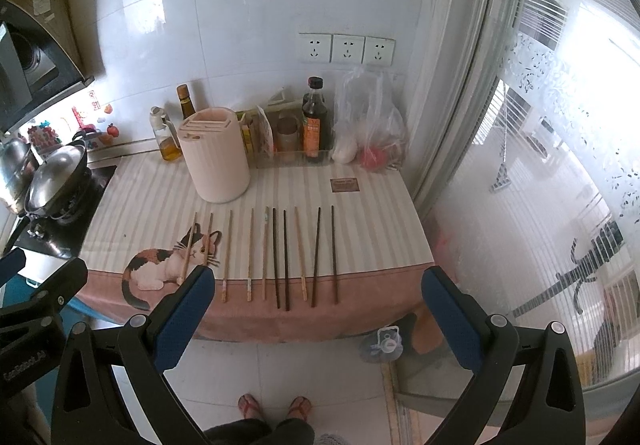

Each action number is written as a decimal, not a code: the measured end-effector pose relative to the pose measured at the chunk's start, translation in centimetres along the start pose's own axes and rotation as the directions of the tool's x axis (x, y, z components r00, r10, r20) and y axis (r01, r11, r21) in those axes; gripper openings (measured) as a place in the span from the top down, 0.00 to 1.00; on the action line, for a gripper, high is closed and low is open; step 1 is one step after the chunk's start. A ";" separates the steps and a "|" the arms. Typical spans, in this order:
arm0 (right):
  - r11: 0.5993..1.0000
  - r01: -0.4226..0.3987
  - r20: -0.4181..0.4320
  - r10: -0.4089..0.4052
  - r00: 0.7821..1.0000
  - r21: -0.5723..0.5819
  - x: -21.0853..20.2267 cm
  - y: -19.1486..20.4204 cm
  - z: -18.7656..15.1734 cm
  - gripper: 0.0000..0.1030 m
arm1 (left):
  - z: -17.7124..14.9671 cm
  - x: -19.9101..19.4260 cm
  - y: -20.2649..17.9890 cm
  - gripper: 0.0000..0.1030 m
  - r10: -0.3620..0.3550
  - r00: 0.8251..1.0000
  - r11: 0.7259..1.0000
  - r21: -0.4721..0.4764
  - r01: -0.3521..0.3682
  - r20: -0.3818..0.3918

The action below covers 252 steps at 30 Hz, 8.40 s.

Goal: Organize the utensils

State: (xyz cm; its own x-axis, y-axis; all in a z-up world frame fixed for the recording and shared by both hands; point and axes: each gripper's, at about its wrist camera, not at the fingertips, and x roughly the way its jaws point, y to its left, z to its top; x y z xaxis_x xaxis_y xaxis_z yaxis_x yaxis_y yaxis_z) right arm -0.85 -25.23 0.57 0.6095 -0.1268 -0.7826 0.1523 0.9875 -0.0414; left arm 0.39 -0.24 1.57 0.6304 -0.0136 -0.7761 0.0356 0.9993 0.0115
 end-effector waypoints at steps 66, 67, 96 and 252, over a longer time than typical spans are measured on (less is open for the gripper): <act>0.984 -0.164 -0.259 0.175 0.950 0.066 24.8 1.6 1.1 0.34 | 3.3 23.5 4.1 0.01 0.205 0.957 0.977 -0.018 -0.213 -0.204; 0.985 -0.156 -0.279 0.170 0.945 0.073 26.2 1.9 1.1 0.34 | 3.3 25.2 4.6 0.01 0.195 0.952 0.978 -0.018 -0.205 -0.237; 0.999 -0.036 -0.639 0.041 0.768 0.021 49.7 2.9 0.4 0.74 | -0.9 45.3 5.3 0.95 0.068 0.812 0.998 0.039 -0.057 -0.580; 0.929 -0.310 -0.210 0.351 0.912 0.203 41.0 7.5 11.7 0.36 | 12.1 41.5 7.3 0.00 0.274 0.950 0.962 0.057 -0.268 -0.150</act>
State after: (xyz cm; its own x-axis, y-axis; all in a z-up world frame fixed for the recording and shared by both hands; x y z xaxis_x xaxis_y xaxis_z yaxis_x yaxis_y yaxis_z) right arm 34.37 -24.11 -24.58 0.4460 0.2507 -0.8592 0.1100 0.9373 0.3306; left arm 36.23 6.10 -22.89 0.4924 0.2660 -0.8287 -0.0910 0.9627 0.2549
